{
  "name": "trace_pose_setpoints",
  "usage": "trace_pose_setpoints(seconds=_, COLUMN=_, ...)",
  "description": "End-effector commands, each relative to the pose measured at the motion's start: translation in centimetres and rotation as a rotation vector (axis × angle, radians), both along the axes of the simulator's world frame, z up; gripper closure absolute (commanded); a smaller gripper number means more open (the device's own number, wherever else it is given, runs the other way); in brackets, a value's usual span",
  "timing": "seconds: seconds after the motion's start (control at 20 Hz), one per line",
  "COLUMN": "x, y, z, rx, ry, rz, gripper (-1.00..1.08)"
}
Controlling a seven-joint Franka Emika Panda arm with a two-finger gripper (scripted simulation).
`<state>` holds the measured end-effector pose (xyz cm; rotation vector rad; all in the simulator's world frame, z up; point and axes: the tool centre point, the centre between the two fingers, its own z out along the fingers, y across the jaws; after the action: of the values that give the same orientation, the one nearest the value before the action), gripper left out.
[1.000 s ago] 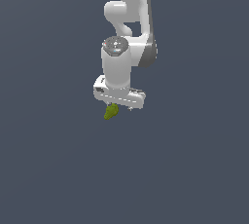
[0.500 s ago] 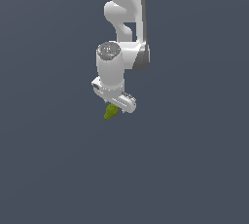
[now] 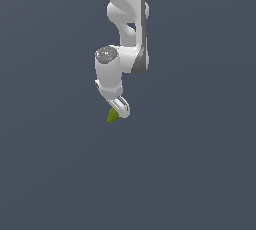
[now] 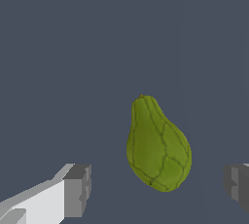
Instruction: Pick up the object and move it to a goal position.
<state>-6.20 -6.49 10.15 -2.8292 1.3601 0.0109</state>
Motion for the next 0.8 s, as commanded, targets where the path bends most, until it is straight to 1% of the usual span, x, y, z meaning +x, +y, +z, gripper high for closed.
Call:
trace_pose_setpoints(seconds=0.0, x=-0.41, y=-0.4, z=-0.37, rx=-0.002, ry=-0.002, rz=-0.058, gripper=-0.92)
trace_pose_setpoints(seconds=0.35, x=-1.11, y=-1.07, z=-0.97, rx=-0.005, ry=-0.004, rz=-0.15, gripper=-0.92)
trace_pose_setpoints(seconds=0.75, x=-1.2, y=-1.15, z=-1.33, rx=-0.006, ry=-0.004, rz=-0.159, gripper=-0.92)
